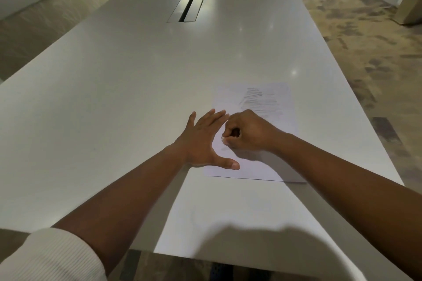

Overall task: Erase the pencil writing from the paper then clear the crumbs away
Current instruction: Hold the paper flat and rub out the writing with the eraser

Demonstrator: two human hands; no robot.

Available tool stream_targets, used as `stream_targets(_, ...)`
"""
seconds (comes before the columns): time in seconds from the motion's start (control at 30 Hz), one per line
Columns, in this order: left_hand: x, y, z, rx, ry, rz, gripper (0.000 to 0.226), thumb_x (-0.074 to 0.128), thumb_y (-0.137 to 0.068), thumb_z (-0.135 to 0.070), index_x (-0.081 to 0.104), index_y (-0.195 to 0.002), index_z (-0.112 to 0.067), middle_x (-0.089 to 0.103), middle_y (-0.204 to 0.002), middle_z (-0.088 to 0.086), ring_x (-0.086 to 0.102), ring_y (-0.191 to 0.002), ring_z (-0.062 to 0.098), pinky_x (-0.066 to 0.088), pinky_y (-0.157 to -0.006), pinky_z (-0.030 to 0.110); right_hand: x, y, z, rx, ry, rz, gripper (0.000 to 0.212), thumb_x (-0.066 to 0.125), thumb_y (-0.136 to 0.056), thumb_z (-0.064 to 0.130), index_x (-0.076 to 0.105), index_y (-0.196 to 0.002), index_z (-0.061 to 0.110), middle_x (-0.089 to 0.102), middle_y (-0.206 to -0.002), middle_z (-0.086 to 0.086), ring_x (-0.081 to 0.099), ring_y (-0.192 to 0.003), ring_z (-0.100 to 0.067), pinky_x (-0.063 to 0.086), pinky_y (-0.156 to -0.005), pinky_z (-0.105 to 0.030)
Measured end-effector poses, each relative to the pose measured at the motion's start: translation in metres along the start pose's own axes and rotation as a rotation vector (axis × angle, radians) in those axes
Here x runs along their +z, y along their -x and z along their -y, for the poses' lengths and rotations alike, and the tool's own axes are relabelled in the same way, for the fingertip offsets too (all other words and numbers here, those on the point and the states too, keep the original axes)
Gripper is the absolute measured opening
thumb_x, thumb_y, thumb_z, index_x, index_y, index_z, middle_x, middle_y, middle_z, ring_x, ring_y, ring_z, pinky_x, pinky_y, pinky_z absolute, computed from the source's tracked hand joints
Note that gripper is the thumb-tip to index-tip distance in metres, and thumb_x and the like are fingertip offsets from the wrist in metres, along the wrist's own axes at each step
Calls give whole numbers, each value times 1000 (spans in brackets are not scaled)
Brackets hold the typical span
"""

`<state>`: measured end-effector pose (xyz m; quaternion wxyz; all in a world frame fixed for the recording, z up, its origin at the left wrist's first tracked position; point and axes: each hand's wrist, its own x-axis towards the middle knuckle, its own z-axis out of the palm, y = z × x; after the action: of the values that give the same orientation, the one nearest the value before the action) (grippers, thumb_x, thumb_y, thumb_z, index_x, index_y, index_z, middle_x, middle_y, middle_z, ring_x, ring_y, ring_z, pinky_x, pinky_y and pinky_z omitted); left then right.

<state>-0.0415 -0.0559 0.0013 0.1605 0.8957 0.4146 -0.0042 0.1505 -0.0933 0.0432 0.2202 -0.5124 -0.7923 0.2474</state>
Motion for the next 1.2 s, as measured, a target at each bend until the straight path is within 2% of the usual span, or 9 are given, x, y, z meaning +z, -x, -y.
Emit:
stream_targets(0.13,0,1,0,-3,-11,4,145,40,-51,-111,-4,-164,-32,-8,-172,-17,-24,-152,0,-14,-124,55,2,7,4,-35,12,63,8,72,-79,12,74,-72,9,68,-69,1,60,-64,-11,44,-59,-20)
stream_targets(0.33,-1,0,1,-8,-21,12,145,39,-51,-111,-6,-164,-32,-9,-172,-16,-23,-153,1,-12,-124,56,-2,-6,-3,41,93,-149,11,66,-82,9,74,-76,5,67,-77,-7,60,-69,-19,40,-61,-22)
stream_targets(0.43,0,-1,1,-5,-13,10,145,39,-50,-111,-4,-164,-33,-7,-172,-16,-22,-153,1,-12,-124,56,3,-1,-1,-8,53,-99,10,68,-79,7,73,-72,4,67,-73,-4,59,-66,-16,45,-60,-27)
stream_targets(0.6,-1,-1,2,0,-44,17,150,35,-45,-112,-6,-164,-30,-9,-172,-16,-23,-153,2,-13,-124,56,12,12,6,-63,0,64,9,70,-78,15,75,-70,14,63,-71,6,59,-66,-8,47,-61,-25)
stream_targets(0.7,-1,-1,2,-3,-27,15,148,39,-48,-111,-5,-165,-31,-8,-172,-16,-24,-153,1,-14,-124,56,8,9,6,-49,3,36,10,71,-79,13,75,-71,11,66,-71,4,59,-65,-9,48,-61,-27)
stream_targets(0.83,-1,-1,1,-10,-24,31,146,40,-51,-111,-8,-164,-32,-10,-172,-16,-24,-153,1,-14,-124,57,-1,-3,2,44,102,-105,13,65,-82,12,74,-75,5,67,-77,-6,61,-72,-20,50,-64,-34)
stream_targets(0.97,-2,-2,0,-11,-35,46,147,39,-50,-111,-9,-164,-32,-12,-171,-16,-25,-153,2,-15,-123,57,0,1,6,15,51,-39,10,68,-80,9,74,-72,7,67,-74,-2,60,-67,-14,44,-60,-25)
stream_targets(1.1,-3,-1,0,-12,-73,65,149,41,-49,-109,-12,-163,-29,-15,-171,-15,-26,-153,4,-14,-123,57,7,16,11,-61,16,89,8,71,-77,13,74,-70,13,64,-70,5,58,-65,-7,45,-60,-20)
stream_targets(1.2,-4,-1,-1,-20,-55,68,148,41,-50,-109,-12,-163,-30,-15,-171,-16,-27,-152,3,-15,-123,57,3,12,8,-58,22,63,8,72,-78,12,74,-70,11,66,-70,4,58,-63,-7,48,-60,-23)
